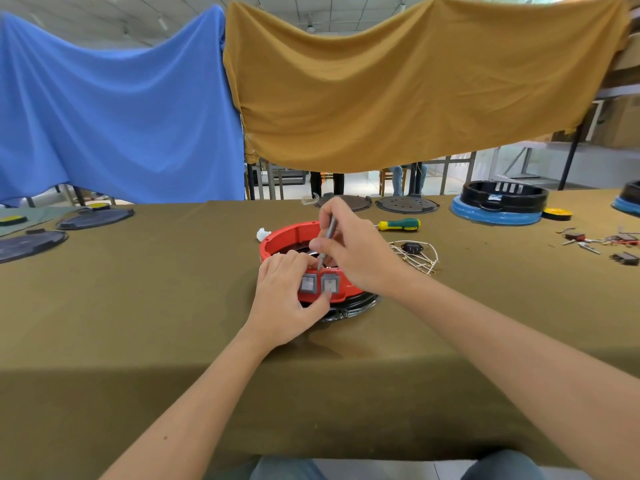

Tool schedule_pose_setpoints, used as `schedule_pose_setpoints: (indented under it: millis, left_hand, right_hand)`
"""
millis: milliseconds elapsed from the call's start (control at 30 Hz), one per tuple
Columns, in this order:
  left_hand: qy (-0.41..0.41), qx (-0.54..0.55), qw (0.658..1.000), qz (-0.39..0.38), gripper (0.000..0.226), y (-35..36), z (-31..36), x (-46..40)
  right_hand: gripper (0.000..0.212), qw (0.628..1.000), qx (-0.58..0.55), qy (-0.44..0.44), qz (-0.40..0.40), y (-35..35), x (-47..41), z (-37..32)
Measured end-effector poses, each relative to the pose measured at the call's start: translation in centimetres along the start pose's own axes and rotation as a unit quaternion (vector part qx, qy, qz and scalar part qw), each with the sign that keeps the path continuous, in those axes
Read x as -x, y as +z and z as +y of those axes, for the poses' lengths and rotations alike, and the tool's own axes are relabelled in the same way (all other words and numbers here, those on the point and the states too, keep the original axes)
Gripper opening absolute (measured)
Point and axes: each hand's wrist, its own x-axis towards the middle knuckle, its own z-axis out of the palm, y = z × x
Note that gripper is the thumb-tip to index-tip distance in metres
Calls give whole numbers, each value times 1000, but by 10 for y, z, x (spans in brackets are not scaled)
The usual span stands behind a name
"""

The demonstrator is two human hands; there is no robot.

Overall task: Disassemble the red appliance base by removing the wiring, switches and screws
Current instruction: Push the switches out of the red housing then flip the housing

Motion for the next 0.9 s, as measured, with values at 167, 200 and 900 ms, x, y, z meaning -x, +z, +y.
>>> schedule_pose_setpoints:
  millis: [167, 200, 900]
  left_hand:
    - [8, -12, 1000, 3, 47, 2, -2, -1]
    - [7, -14, 1000, 1, 49, 3, -3, -1]
    - [-10, 9, 1000, 7, 59, 5, -3, -2]
  right_hand:
    - [21, 993, 89, -55, -58, -1, 0, -1]
    - [21, 991, 100, -55, -68, -1, -2, -3]
    - [13, 968, 197, -38, -147, 0, -16, -12]
